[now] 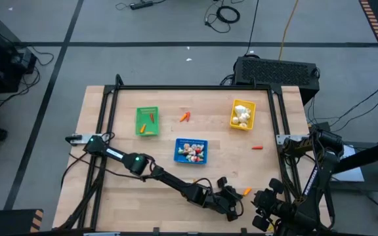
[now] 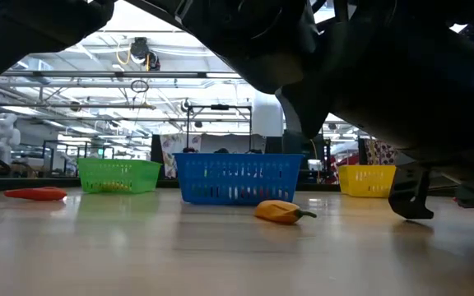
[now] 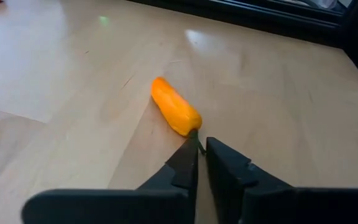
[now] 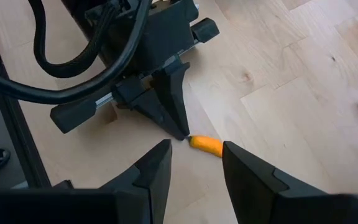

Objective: Sort produce into baskets
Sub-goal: Put the yellow chili pepper into the green bin

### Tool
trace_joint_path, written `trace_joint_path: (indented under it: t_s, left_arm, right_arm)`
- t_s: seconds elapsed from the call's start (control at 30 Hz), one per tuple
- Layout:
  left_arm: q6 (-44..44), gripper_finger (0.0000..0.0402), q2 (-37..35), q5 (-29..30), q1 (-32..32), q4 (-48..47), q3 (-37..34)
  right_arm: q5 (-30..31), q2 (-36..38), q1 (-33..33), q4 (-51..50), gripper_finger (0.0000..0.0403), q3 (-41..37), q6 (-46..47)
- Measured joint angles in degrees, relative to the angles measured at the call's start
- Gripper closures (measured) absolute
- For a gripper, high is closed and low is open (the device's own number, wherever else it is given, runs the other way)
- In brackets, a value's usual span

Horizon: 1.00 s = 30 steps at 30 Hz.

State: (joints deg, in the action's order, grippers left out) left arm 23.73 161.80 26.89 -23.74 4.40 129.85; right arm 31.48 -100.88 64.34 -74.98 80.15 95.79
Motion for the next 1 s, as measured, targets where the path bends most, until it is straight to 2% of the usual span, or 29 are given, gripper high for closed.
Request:
trace_joint_path:
  t_s: [0.3,0.43,0.77,0.87,1.0]
  left_arm:
    - [1.0,0.0395,0.0,-1.9,0.9,-0.8,0.0]
    - [1.4,0.0398,0.0,-1.8,1.7,-0.8,-0.1]
    - [-5.0,0.04,-3.4,0.6,0.4,-2.8,-0.4]
    - [-7.0,0.04,-6.4,0.5,-0.3,-6.3,-0.5]
    - [-9.7,0.0401,-11.6,0.9,-0.4,-16.6,-0.3]
  right_arm:
    - [0.0,0.0,0.0,0.0,0.0268,0.0,0.0]
    - [0.0,0.0,0.0,0.0,0.0268,0.0,0.0]
    - [-0.1,0.0,0.5,1.7,0.0268,0.0,0.0]
    - [-0.2,0.0,0.8,3.1,0.0268,0.0,0.0]
    - [-0.2,0.0,1.2,5.8,0.0268,0.0,0.4]
